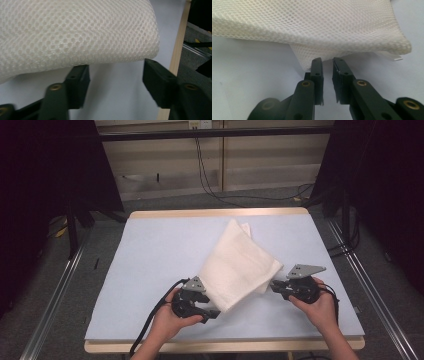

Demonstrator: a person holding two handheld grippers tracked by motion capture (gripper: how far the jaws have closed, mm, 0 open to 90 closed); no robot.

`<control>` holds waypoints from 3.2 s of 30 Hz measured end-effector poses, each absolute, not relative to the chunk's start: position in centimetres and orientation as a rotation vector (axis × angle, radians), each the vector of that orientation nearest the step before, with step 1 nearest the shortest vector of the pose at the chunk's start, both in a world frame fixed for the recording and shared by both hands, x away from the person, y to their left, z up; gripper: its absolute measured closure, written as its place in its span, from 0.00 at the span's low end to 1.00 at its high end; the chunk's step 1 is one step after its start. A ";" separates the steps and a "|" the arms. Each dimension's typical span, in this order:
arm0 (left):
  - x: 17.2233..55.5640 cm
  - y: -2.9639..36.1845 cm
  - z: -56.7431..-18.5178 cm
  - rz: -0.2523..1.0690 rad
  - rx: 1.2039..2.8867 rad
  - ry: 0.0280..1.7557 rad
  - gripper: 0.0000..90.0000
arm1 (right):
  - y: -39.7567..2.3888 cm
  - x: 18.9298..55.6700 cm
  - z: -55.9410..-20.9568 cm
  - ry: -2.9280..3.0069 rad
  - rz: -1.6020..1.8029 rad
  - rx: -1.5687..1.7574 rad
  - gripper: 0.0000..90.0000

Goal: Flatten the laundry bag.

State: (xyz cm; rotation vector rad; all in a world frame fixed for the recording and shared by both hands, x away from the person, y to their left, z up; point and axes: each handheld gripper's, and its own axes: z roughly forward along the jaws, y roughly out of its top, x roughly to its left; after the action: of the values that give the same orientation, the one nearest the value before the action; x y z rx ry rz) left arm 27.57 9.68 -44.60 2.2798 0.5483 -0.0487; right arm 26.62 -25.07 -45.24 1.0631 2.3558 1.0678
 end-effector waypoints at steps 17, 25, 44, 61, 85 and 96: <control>27.8 7.7 -44.3 -0.056 2.213 0.558 0.71 | -23.8 27.0 -45.9 2.366 1.062 1.013 0.95; 28.4 8.1 -43.8 -0.048 2.162 0.613 0.91 | -23.3 27.1 -45.5 2.347 1.089 0.986 0.95; 29.1 8.5 -43.9 -0.020 2.142 0.678 0.69 | -22.0 27.7 -47.1 2.418 1.003 0.960 0.96; 28.0 5.4 -44.0 0.031 2.149 0.658 0.44 | -21.8 27.8 -47.1 2.424 0.992 0.967 0.96; 34.0 11.6 -42.8 0.296 1.966 0.960 0.86 | -21.8 27.9 -47.5 2.433 0.970 0.954 0.98; 35.3 14.1 -43.6 0.307 1.936 1.042 0.86 | -21.9 27.9 -47.6 2.444 0.954 0.972 1.00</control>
State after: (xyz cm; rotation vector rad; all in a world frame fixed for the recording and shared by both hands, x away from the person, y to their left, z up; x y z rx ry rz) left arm 35.31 14.06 -43.62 1.9357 1.0423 0.3067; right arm 27.93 -21.87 -47.56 0.9721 2.4437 0.9541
